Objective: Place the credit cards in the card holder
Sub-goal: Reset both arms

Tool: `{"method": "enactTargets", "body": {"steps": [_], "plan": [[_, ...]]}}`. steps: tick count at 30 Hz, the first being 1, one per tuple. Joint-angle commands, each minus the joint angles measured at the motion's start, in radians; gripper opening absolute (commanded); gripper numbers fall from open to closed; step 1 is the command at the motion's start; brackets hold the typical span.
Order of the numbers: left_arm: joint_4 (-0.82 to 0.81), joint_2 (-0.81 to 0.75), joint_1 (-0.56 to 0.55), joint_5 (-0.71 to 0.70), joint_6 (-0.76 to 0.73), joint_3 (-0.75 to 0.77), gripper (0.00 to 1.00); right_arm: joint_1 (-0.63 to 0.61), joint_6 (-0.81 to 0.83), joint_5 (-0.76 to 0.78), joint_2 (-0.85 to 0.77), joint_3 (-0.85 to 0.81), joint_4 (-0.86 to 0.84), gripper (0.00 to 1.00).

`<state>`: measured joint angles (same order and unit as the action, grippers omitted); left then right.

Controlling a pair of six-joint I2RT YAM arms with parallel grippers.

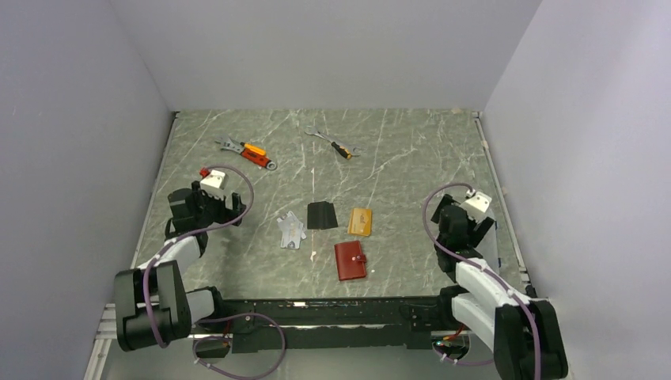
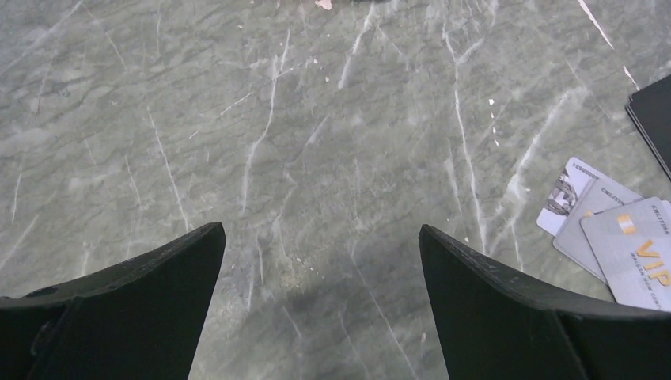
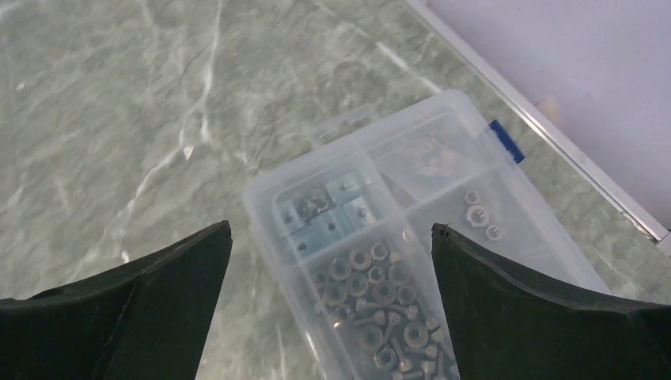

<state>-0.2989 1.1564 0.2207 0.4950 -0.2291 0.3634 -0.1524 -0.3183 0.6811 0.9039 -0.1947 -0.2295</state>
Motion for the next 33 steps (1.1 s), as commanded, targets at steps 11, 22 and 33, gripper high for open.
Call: {"method": "enactTargets", "body": {"steps": [11, 22, 33], "plan": [[-0.548, 0.104, 0.003, 0.03, 0.127, -0.067, 0.99, 0.032, 0.049, 0.197, 0.459, -0.14, -0.579, 1.0], [-0.726, 0.168, -0.112, -0.146, 0.064, -0.143, 0.99, 0.062, 0.203, -0.129, 0.525, -0.086, -0.782, 1.0], [-0.788, 0.182, -0.108, -0.146, 0.088, -0.159, 0.99, 0.123, 0.2, -0.283, 0.565, -0.044, -0.874, 1.0]]}}
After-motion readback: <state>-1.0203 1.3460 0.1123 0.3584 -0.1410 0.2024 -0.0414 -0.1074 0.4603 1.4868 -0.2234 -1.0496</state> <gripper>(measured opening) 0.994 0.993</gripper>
